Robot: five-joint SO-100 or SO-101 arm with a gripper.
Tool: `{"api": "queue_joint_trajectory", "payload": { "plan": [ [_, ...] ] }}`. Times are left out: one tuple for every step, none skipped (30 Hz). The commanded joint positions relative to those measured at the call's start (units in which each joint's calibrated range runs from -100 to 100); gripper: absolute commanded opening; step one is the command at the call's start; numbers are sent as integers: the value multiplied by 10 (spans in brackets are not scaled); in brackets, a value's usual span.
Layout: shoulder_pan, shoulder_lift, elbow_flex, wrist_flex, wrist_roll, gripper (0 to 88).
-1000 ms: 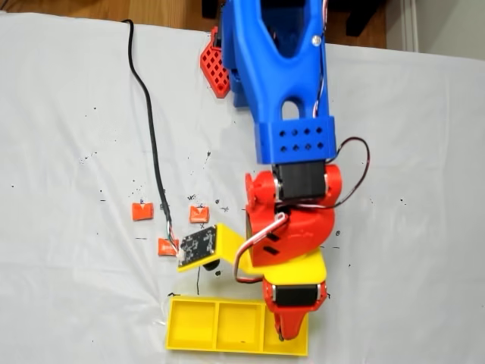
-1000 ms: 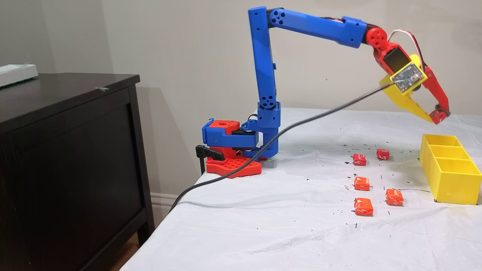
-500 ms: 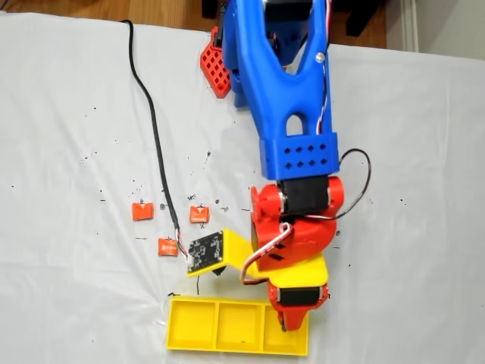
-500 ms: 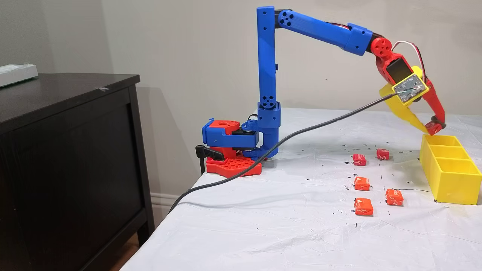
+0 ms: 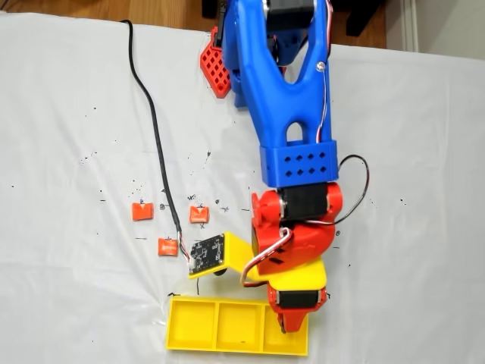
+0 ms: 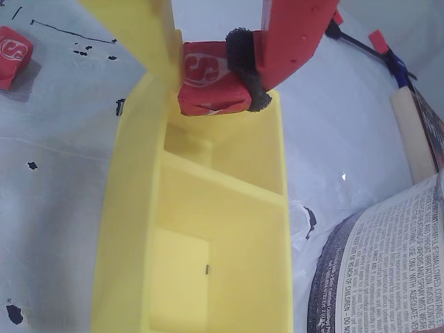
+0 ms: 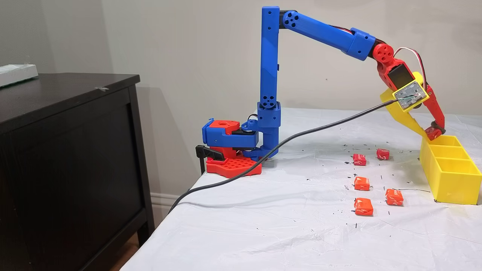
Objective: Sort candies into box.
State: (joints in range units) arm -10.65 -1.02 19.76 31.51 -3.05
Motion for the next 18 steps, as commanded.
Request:
{"api": "queue_joint_trajectory", "payload": {
  "plan": [
    [2, -11, -75, -10, -3, 1],
    [4, -11, -78, -10, -3, 1],
    [5, -11, -80, -11, -4, 1],
    [5, -11, -81, -11, -5, 1],
    [6, -11, -82, -12, -5, 1],
    [6, -11, -82, -13, -6, 1],
    [6, -12, -82, -15, -7, 1],
    [6, -14, -82, -16, -7, 1],
    [6, -16, -82, -19, -7, 1],
    [7, -18, -81, -21, -8, 1],
    [9, -20, -80, -29, -10, 1],
    [9, -20, -79, -30, -10, 1],
    [9, -20, -79, -30, -9, 1],
    [9, -18, -79, -30, -8, 1],
    [9, -17, -79, -28, -7, 1],
    [8, -15, -79, -27, -7, 1],
    [8, -14, -79, -26, -6, 1],
    [8, -13, -79, -26, -6, 1]
  ]
}}
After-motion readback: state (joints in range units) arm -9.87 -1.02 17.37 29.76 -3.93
